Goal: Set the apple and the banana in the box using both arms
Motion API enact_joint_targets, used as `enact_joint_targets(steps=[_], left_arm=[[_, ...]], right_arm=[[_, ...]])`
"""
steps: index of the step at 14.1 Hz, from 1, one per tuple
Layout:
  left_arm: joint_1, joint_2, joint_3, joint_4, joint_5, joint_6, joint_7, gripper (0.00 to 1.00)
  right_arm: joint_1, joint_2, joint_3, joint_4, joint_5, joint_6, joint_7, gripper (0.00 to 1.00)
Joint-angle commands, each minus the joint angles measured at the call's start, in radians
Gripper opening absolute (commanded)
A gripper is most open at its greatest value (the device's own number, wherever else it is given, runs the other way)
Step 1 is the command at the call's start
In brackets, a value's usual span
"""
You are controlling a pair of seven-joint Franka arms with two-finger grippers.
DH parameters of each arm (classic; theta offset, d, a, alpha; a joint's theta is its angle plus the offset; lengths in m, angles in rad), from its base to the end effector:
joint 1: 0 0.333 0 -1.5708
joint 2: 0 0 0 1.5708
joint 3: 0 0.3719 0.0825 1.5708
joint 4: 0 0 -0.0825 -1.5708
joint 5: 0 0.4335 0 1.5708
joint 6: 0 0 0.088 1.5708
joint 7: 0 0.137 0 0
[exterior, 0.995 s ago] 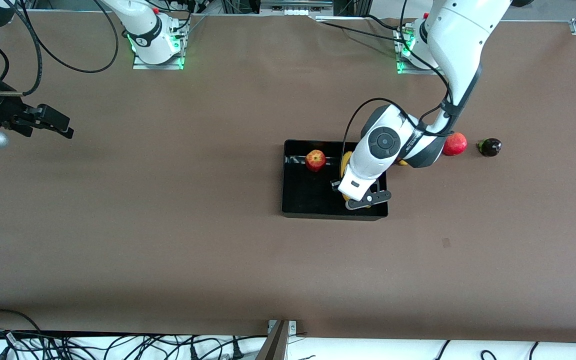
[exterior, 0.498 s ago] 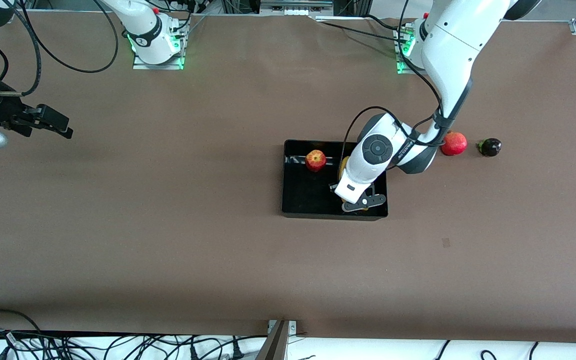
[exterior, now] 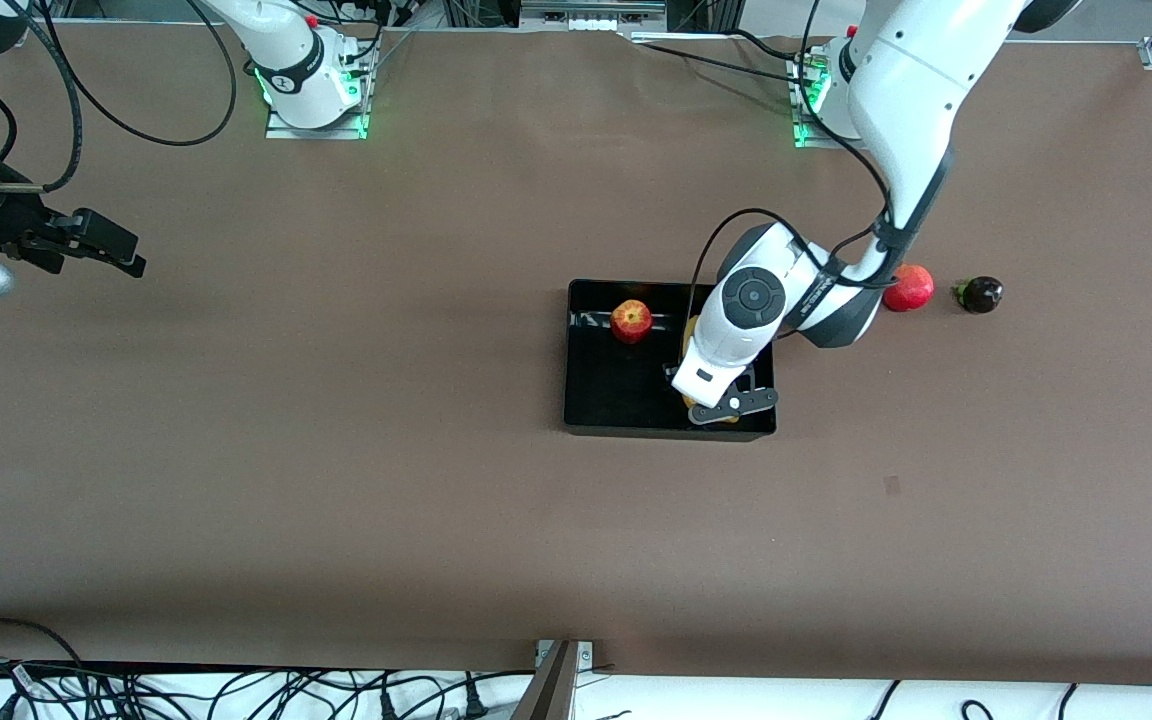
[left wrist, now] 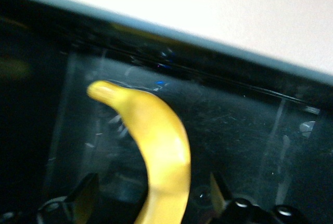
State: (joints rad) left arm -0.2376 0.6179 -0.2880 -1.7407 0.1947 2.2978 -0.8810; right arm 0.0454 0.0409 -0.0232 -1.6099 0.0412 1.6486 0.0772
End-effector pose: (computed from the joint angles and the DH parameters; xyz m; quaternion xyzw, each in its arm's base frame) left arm 0.6437 -0.3436 0.2124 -0.9906 -0.1352 0.0186 0.0007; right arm 0.6238 0.0195 0.6117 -0.9994 0.0291 0.0021 0.0200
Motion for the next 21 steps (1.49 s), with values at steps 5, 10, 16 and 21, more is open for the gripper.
enact_joint_targets(steps=[5, 10, 16, 21], left_arm=[[0.255, -0.277, -0.057, 0.110, -0.171, -0.496, 0.464, 1.00], [0.353, -0.464, 0.004, 0.104, -0.213, -0.664, 0.879, 1.00], [0.308, -0.645, 0.202, 0.098, -0.204, -0.796, 1.091, 1.00], [0.224, -0.721, 0.274, 0.121, -0.180, -0.837, 1.088, 1.00]], right_arm=[[-0.007, 0.007, 0.005, 0.019, -0.009, -0.009, -0.005, 1.00], [-0.007, 0.007, 0.005, 0.019, -0.010, -0.009, -0.005, 1.00], [-0.007, 0.007, 0.005, 0.019, -0.009, -0.009, -0.005, 1.00], [-0.009, 0.007, 0.005, 0.019, -0.009, -0.010, -0.004, 1.00]])
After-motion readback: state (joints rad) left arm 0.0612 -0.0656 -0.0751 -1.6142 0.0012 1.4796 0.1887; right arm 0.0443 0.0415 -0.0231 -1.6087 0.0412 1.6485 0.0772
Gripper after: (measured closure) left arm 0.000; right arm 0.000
